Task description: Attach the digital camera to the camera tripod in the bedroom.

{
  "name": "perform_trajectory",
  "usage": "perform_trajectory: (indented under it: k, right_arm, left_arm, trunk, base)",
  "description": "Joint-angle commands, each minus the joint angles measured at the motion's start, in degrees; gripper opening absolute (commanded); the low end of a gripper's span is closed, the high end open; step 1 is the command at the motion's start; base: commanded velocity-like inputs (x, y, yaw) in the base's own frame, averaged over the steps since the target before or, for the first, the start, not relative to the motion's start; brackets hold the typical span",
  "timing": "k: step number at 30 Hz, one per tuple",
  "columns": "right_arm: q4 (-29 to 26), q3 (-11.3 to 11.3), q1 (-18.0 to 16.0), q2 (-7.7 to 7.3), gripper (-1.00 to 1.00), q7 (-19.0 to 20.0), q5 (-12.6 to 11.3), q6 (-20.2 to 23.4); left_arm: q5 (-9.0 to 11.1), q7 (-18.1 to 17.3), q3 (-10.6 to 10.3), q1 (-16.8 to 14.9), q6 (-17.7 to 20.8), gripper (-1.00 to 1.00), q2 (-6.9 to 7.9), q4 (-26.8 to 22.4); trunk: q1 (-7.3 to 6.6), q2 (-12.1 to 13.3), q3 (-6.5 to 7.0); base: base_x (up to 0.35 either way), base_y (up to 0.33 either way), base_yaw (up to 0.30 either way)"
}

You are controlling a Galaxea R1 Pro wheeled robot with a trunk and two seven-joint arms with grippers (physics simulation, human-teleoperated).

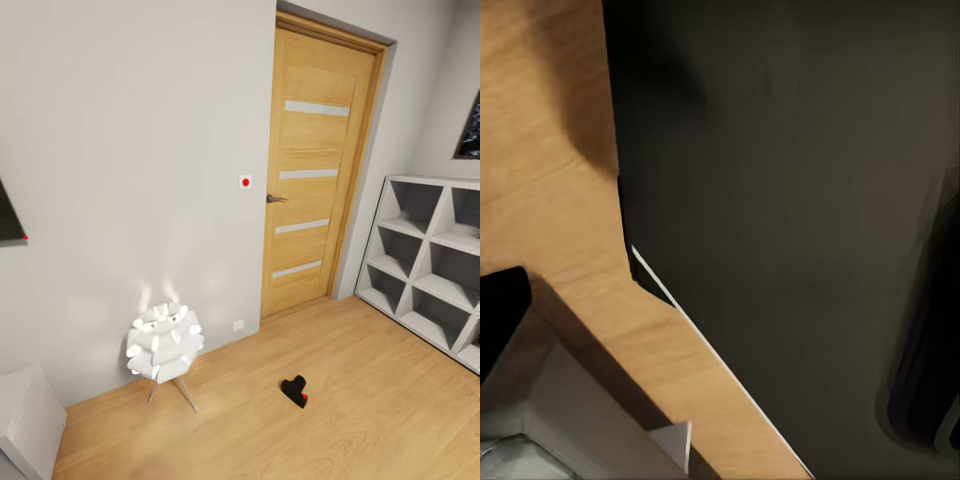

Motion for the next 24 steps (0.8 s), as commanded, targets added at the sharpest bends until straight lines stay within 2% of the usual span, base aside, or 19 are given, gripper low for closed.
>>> perform_trajectory:
  k: [1, 24]
  right_arm:
    - [0.09, -0.08, -0.04, -0.01, 1.00, 0.07, 0.02, -0.22]
    - [0.08, -0.15, -0.02, -0.01, 1.00, 0.07, -0.05, -0.22]
  left_arm:
    - [0.07, 0.02, -0.03, 0.05, 0.04, 1.00, 0.00, -0.14]
    - [0.07, 0.08, -0.11, 0.04, 0.10, 1.00, 0.01, -0.14]
  trunk:
    - [0.04, -0.02, -0.03]
    - [0.04, -0.02, -0.03]
  base:
    - [0.309, 0.221, -0.280]
    - [0.311, 0.210, -0.280]
